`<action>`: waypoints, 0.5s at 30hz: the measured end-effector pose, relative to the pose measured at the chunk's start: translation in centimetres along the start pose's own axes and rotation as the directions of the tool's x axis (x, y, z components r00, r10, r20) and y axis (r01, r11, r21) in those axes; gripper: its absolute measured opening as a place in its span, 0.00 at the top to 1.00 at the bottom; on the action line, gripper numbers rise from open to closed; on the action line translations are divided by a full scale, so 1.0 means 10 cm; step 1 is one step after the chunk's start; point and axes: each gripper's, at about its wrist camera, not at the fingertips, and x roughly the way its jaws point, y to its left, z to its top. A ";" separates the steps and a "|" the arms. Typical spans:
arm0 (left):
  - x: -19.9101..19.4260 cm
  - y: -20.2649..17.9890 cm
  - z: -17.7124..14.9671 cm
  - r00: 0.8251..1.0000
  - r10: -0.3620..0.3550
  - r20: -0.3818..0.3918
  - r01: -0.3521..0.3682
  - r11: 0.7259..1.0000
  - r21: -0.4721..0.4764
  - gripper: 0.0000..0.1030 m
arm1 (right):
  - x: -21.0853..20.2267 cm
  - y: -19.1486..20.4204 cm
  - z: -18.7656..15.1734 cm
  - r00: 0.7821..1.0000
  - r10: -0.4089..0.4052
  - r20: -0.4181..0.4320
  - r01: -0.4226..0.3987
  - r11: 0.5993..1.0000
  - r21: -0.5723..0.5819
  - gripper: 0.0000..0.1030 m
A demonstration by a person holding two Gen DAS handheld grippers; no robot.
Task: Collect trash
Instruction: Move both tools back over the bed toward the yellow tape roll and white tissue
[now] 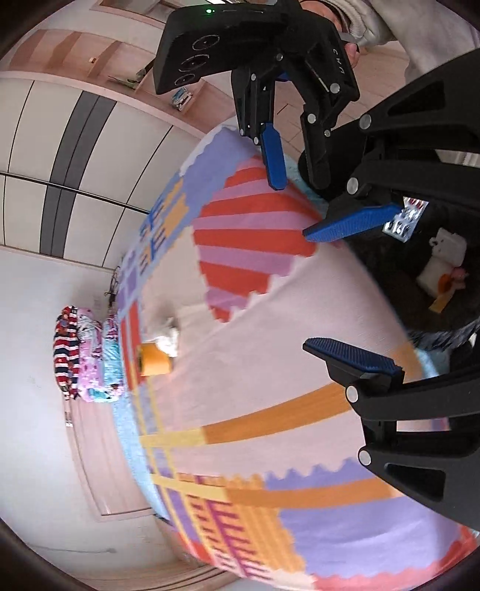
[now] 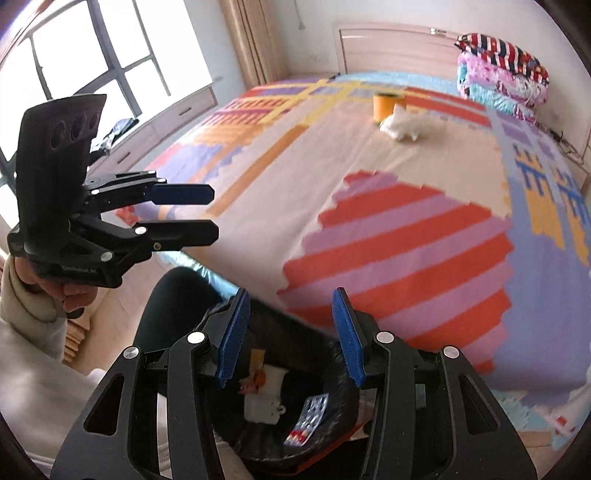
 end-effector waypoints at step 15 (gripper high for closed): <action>0.12 0.26 0.59 0.999 0.027 0.043 -0.028 0.999 0.020 0.50 | 0.01 -0.22 0.51 0.998 -0.047 0.052 0.048 0.999 -0.024 0.55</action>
